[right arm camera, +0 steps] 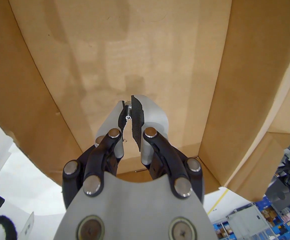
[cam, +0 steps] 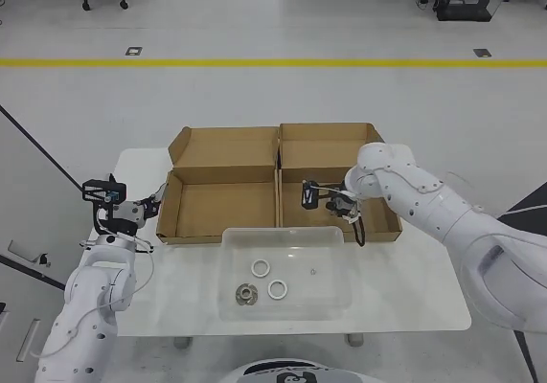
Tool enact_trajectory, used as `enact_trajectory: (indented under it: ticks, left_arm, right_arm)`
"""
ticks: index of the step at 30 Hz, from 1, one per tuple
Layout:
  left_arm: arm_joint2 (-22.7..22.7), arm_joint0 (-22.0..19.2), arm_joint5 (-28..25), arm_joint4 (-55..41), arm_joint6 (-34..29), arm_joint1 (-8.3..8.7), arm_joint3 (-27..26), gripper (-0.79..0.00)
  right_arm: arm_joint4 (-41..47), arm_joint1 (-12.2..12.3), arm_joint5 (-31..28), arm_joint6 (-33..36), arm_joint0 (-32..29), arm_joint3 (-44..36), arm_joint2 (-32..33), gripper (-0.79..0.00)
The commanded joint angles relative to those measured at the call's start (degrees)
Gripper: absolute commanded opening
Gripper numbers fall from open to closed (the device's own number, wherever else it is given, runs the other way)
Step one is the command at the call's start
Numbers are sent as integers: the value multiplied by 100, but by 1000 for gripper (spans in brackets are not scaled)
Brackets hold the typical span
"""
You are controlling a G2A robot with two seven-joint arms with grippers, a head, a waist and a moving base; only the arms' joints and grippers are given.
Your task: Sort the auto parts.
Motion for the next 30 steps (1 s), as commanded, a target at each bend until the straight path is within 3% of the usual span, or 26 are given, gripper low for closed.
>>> enact_trajectory:
  ticks: [1, 8, 9, 13, 20, 22, 24, 30]
  left_arm:
    - [0, 0, 0, 0, 0, 0, 0, 0]
    - [0, 0, 0, 0, 0, 0, 0, 0]
    - [0, 0, 0, 0, 0, 0, 0, 0]
    - [0, 0, 0, 0, 0, 0, 0, 0]
    - [0, 0, 0, 0, 0, 0, 0, 0]
    - [0, 0, 0, 0, 0, 0, 0, 0]
    - [0, 0, 0, 0, 0, 0, 0, 0]
    - [0, 0, 0, 0, 0, 0, 0, 0]
  right_arm:
    - [-18, -33, -17, -20, -12, 70, 7, -785]
    - [-74, -132, -72, -47, -27, 256, 47, -785]
    - [-84, -144, -79, -50, -28, 275, 54, -671]
    - [-122, -182, -88, -70, -29, 346, 92, -499]
    - [-182, -212, -123, -113, -40, 408, 178, -397]
    - [-214, -211, -128, -128, -33, 403, 210, -274]
    - [-253, -205, -135, -134, -15, 392, 249, 0]
    - [-474, -116, -171, -144, 128, 234, 434, 0]
